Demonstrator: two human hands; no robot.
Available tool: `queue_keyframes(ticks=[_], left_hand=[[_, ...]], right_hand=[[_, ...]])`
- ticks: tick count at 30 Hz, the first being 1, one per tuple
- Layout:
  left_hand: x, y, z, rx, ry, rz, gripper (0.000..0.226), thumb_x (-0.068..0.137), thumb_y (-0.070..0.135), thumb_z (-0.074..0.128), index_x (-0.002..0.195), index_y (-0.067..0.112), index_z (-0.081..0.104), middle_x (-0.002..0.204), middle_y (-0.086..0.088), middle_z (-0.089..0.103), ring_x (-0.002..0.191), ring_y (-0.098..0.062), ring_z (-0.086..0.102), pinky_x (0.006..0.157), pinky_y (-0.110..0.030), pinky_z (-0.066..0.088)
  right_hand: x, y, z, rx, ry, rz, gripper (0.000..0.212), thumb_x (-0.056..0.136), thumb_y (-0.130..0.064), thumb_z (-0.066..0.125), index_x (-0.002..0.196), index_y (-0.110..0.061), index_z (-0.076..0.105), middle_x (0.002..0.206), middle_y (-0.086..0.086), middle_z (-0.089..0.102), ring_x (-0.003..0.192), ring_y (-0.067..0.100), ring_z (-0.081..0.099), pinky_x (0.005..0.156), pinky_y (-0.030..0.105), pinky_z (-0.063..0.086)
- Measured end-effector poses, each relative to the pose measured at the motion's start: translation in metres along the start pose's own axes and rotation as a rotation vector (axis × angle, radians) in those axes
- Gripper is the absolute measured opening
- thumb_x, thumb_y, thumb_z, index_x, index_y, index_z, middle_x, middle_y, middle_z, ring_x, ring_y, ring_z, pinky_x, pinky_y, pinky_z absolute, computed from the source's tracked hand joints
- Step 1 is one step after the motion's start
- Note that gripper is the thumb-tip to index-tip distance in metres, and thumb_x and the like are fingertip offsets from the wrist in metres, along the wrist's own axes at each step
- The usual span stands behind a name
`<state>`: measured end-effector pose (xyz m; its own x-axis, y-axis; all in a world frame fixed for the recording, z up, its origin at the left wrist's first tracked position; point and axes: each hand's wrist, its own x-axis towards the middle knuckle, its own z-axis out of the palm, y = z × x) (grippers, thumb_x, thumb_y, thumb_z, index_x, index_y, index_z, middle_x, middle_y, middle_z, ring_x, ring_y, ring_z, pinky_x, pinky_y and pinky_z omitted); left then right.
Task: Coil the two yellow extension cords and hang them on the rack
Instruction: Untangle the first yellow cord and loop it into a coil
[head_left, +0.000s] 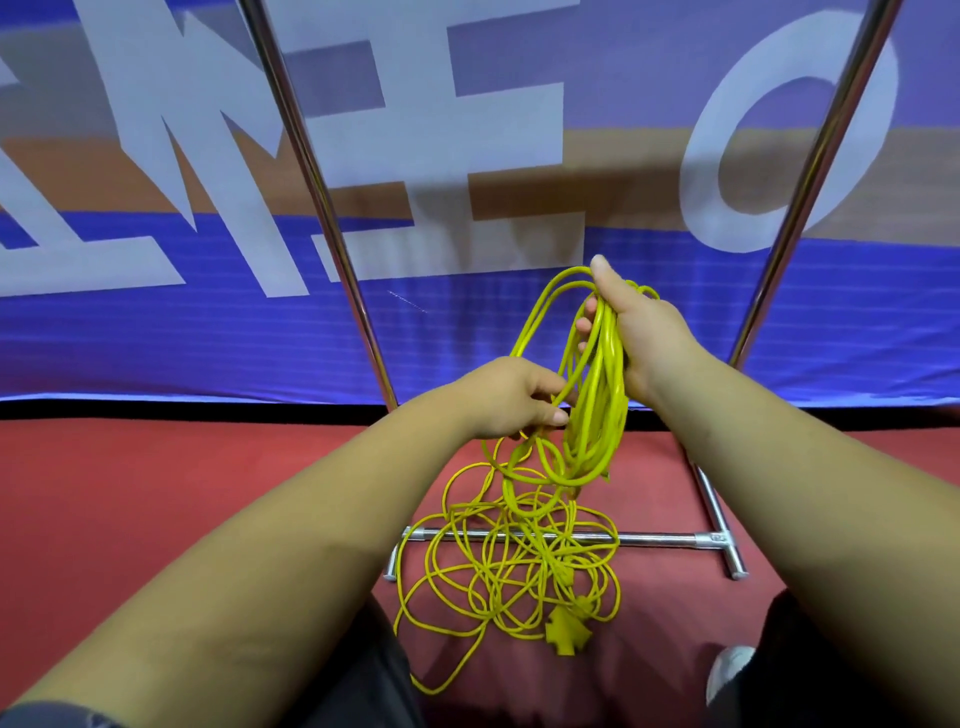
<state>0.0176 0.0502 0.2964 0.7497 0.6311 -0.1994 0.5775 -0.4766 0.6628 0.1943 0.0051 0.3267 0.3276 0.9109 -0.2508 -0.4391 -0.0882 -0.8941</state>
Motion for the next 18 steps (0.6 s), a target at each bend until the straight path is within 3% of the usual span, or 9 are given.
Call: queue_keyframes(ticks=[3,6,8,11,14,16,18], left_hand=[[0.0,0.005,0.0,0.044,0.016,0.026,0.019,0.098,0.026,0.07,0.116,0.031,0.076,0.078,-0.003,0.068,0.065,-0.012,0.06,0.068,-0.03,0.057],[0.0,0.003,0.002,0.122,0.009,0.012,0.012,0.097,0.037,0.071,0.105,0.027,0.071,0.081,0.003,0.07,0.071,-0.014,0.066,0.079,-0.04,0.06],[0.001,0.001,0.003,0.122,0.027,-0.017,0.022,0.093,0.041,0.075,0.097,0.023,0.063,0.079,0.005,0.07,0.07,-0.01,0.066,0.081,-0.042,0.06],[0.003,-0.005,0.0,0.1,0.019,-0.105,0.041,0.084,0.049,0.082,0.101,0.018,0.06,0.089,-0.001,0.072,0.077,-0.014,0.067,0.078,-0.038,0.057],[0.002,-0.017,0.0,0.244,-0.111,-0.228,0.044,0.083,0.048,0.083,0.105,0.016,0.064,0.094,-0.001,0.07,0.085,-0.017,0.064,0.079,-0.034,0.051],[0.001,-0.027,0.004,0.291,-0.214,-0.284,0.04,0.084,0.046,0.083,0.106,0.016,0.068,0.101,-0.001,0.074,0.094,-0.019,0.066,0.088,-0.036,0.053],[0.0,-0.03,0.008,0.271,-0.257,-0.277,0.029,0.088,0.043,0.08,0.103,0.019,0.069,0.094,0.004,0.073,0.091,-0.019,0.066,0.085,-0.034,0.053]], right_hand=[[0.002,0.0,-0.004,-0.066,-0.031,0.01,0.036,0.087,-0.049,0.085,0.087,-0.016,0.072,0.072,-0.002,0.069,0.062,0.014,0.07,0.06,0.031,0.057],[0.003,-0.001,-0.005,-0.086,-0.024,-0.021,0.031,0.088,-0.044,0.086,0.088,-0.015,0.074,0.071,-0.001,0.069,0.059,0.014,0.068,0.058,0.031,0.056],[0.003,-0.001,-0.005,-0.09,-0.004,-0.047,0.029,0.089,-0.041,0.085,0.089,-0.014,0.074,0.07,-0.001,0.069,0.057,0.015,0.067,0.057,0.031,0.057],[0.002,-0.001,-0.003,-0.083,0.029,-0.074,0.027,0.09,-0.038,0.085,0.09,-0.013,0.074,0.07,0.0,0.07,0.056,0.015,0.067,0.055,0.031,0.058],[0.003,-0.002,-0.001,-0.065,0.029,-0.067,0.029,0.09,-0.039,0.085,0.09,-0.013,0.073,0.072,0.0,0.071,0.056,0.016,0.068,0.056,0.032,0.058],[0.005,-0.003,-0.003,-0.053,0.025,-0.055,0.031,0.09,-0.041,0.085,0.09,-0.013,0.073,0.072,0.0,0.071,0.059,0.016,0.07,0.058,0.033,0.059],[0.007,-0.004,-0.004,-0.04,0.012,-0.046,0.034,0.089,-0.043,0.085,0.093,-0.012,0.074,0.073,0.0,0.073,0.061,0.016,0.071,0.06,0.034,0.058]])
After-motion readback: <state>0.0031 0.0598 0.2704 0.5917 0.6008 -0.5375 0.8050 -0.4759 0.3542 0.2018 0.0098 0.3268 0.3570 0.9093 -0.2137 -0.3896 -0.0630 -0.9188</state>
